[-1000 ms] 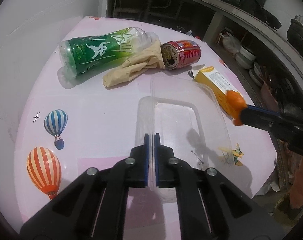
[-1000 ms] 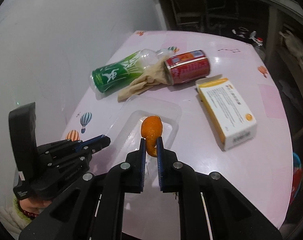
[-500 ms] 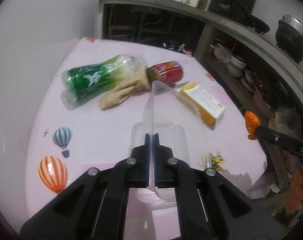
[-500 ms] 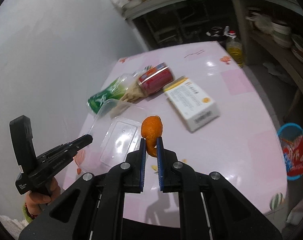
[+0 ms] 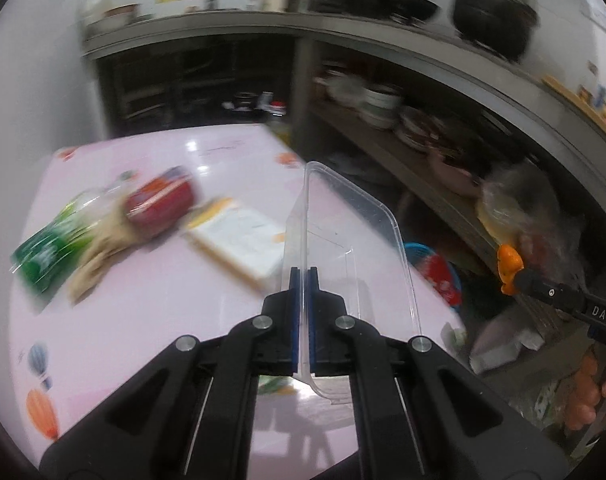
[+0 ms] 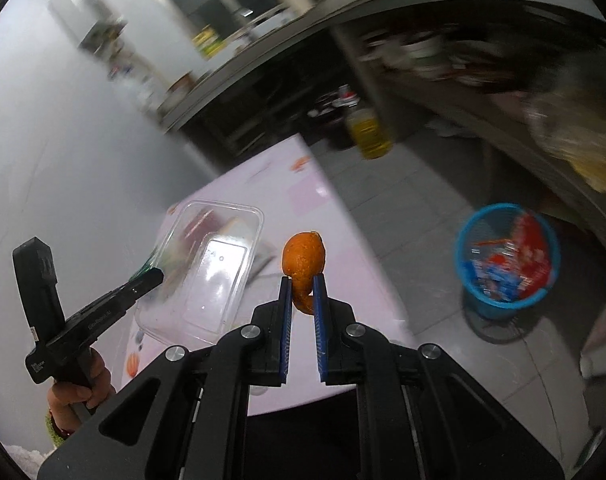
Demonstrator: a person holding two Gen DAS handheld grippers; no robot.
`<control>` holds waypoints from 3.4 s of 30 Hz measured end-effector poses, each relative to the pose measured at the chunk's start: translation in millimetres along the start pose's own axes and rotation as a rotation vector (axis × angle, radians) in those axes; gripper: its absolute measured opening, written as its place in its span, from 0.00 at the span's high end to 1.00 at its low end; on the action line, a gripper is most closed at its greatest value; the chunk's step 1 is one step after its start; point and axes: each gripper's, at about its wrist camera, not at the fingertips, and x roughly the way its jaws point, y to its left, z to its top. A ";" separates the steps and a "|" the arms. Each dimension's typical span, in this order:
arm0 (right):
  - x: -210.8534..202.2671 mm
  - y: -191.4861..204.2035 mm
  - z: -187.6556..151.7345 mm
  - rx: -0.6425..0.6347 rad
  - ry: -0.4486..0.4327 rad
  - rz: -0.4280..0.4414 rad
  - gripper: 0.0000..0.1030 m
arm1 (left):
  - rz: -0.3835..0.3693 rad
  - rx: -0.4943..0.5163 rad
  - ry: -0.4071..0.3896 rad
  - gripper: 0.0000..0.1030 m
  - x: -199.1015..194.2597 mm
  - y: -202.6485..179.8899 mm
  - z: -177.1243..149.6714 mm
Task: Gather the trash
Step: 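Carry the clear tray and orange piece over the blue wastebasket, then open both tools to drop the tray and orange piece into the wastebasket, then return both tools over the table toward the medicine box, then move the left tool to the red can while the right tool straddles the medicine box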
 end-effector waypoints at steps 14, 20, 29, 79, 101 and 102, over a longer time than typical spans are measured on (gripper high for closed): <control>2.8 -174.1 -16.5 0.327 -0.011 -0.181 0.89 | -0.111 0.268 0.213 0.98 145.7 -165.0 48.6; 50.6 -230.9 -15.6 0.427 0.053 -0.221 0.89 | -0.075 0.319 0.361 0.98 231.7 -200.9 47.2; 113.9 -291.8 22.4 0.464 0.050 -0.299 0.83 | -0.145 0.278 0.423 0.74 319.8 -237.5 68.7; 22.7 45.6 -8.3 -0.344 -0.096 -0.411 0.06 | -0.162 -0.150 -0.011 0.08 -23.4 64.4 -49.3; 216.3 187.2 16.6 -0.792 0.255 -0.053 0.06 | 0.081 -0.337 -0.102 0.08 -42.2 190.9 -104.5; 225.6 187.3 18.5 -0.788 0.270 -0.055 0.06 | 0.085 -0.338 -0.101 0.08 -43.3 193.4 -105.5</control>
